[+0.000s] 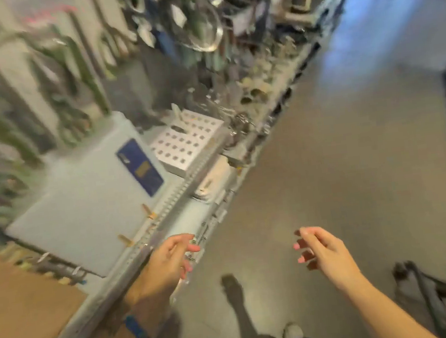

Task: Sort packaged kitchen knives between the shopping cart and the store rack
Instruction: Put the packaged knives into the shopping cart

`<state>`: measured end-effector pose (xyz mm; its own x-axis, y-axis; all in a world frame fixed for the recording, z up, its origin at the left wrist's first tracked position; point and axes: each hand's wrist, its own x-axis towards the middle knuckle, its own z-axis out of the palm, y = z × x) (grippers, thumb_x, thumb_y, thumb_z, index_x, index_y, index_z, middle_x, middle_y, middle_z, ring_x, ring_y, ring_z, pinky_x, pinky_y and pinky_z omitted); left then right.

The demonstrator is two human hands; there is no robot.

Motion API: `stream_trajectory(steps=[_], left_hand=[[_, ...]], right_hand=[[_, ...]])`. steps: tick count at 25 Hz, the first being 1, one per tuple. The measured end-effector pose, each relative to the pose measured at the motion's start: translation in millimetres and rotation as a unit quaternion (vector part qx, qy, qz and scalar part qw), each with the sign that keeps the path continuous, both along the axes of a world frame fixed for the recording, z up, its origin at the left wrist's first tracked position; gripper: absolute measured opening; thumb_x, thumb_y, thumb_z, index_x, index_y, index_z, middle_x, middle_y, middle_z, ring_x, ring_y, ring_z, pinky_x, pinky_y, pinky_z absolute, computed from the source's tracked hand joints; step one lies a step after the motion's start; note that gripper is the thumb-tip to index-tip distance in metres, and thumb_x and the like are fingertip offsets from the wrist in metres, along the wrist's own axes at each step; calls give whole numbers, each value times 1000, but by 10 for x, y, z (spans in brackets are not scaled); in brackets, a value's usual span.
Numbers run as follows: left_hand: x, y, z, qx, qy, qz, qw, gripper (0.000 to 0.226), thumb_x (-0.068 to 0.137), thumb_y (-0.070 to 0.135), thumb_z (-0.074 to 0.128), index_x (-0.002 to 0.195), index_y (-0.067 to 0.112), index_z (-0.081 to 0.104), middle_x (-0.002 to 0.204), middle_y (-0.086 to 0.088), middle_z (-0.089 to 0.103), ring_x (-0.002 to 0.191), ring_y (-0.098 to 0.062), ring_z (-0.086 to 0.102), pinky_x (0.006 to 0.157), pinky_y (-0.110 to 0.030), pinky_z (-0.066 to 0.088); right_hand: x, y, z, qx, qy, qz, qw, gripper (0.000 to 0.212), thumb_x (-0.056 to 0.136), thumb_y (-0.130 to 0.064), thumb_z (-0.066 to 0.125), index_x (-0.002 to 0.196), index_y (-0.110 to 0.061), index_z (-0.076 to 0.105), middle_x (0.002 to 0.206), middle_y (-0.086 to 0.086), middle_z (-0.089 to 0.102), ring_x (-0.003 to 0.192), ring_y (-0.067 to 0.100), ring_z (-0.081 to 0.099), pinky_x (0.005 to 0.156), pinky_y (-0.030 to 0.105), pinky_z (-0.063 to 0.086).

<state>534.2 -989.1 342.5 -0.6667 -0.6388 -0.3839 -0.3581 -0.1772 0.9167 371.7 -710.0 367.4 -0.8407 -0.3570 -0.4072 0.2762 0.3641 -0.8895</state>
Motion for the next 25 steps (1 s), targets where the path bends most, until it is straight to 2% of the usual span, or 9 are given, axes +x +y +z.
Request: stream_trajectory(steps=[3, 5, 10, 14, 20, 25], left_hand=[[-355, 554, -321, 19, -54, -54, 997, 18, 102, 14, 51, 97, 8, 67, 75, -6, 72, 34, -8, 48, 34, -15, 33], [-604, 917, -471, 18, -91, -94, 991, 19, 104, 9, 46, 101, 3, 64, 77, -8, 69, 30, -8, 46, 32, -16, 32], [-1352, 1931, -649, 17, -151, -170, 974, 20, 101, 11, 51, 95, 6, 69, 86, -14, 71, 42, -15, 48, 37, -16, 32], [-2244, 2827, -624, -40, -157, -265, 951, 21, 103, 14, 47, 99, 10, 68, 88, -9, 73, 43, -10, 49, 42, -18, 32], [-3284, 4189, -594, -68, -154, -441, 882, 23, 103, 18, 47, 100, 11, 68, 90, -6, 74, 47, -12, 49, 44, -19, 34], [-3761, 5017, -796, -77, -187, -556, 806, 25, 103, 24, 48, 100, 15, 70, 90, -3, 76, 52, -13, 51, 49, -23, 38]], right_hand=[[-59, 763, -273, 21, -45, -75, 996, 22, 105, -28, 57, 102, -11, 70, 81, 2, 75, 62, 16, 65, 55, 26, 46], [-81, 1228, -465, 28, -70, -102, 992, 24, 104, -31, 57, 103, -11, 70, 86, 5, 75, 65, 17, 65, 58, 28, 47], [-303, 2522, -902, 39, -125, -192, 973, 26, 105, -29, 57, 103, -7, 70, 82, 4, 74, 60, 14, 63, 51, 23, 43], [-580, 3499, -1085, 52, -120, -255, 958, 23, 105, -33, 56, 99, -16, 71, 78, -5, 76, 59, 9, 67, 53, 21, 48], [-568, 4498, -1236, 38, -121, -377, 917, 25, 103, -39, 56, 93, -22, 72, 82, -8, 76, 61, 9, 70, 59, 29, 48], [-312, 4923, -1333, 0, -148, -514, 845, 23, 94, -47, 59, 89, -31, 75, 84, -2, 77, 62, 14, 69, 60, 32, 47]])
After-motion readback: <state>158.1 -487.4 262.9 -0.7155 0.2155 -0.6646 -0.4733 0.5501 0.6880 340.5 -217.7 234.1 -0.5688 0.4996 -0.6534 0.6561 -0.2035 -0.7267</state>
